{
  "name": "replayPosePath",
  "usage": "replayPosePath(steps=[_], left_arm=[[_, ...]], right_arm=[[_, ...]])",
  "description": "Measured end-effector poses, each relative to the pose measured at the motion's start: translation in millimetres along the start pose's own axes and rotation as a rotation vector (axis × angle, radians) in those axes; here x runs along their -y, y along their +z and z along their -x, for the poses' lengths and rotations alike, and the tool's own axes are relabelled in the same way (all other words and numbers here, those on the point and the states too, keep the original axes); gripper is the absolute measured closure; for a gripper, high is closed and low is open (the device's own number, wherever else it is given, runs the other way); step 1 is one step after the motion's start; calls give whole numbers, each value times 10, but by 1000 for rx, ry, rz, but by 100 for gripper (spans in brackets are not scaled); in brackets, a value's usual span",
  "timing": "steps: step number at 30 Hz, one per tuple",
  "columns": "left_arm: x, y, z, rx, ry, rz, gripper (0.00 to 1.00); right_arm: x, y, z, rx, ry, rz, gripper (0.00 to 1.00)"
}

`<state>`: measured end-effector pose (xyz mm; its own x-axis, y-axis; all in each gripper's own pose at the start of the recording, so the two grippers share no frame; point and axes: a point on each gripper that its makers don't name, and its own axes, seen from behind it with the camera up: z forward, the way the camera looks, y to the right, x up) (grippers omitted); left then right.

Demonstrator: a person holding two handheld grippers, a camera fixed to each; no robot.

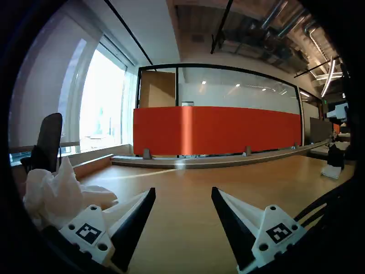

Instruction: Fold towel

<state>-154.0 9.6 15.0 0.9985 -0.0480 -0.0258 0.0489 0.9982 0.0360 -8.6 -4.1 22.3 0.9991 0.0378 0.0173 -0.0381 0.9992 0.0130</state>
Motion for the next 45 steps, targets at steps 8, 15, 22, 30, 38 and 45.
replayPosePath(steps=[8, 15, 22, 30, 38, 45], left_arm=[[-8, 4, 9, 0, 0, 0, 10], [-14, 8, 11, 0, 0, 0, 10], [-17, 6, 13, 0, 0, 0, 9], [-18, 4, 11, 0, 0, 0, 10], [-19, 2, 11, 0, 0, 0, 10], [-21, -2, 8, 0, 0, 0, 10]], right_arm=[[-90, 7, 70, -27, -29, 2, 0], [-153, 8, 331, -30, -49, -9, 0], [-268, -36, 699, -40, -20, 12, 0], [-303, -44, 1049, -34, 14, 19, 0], [-266, -26, 1200, -36, 26, 8, 0], [-239, -5, 1292, -30, 25, 6, 0]])
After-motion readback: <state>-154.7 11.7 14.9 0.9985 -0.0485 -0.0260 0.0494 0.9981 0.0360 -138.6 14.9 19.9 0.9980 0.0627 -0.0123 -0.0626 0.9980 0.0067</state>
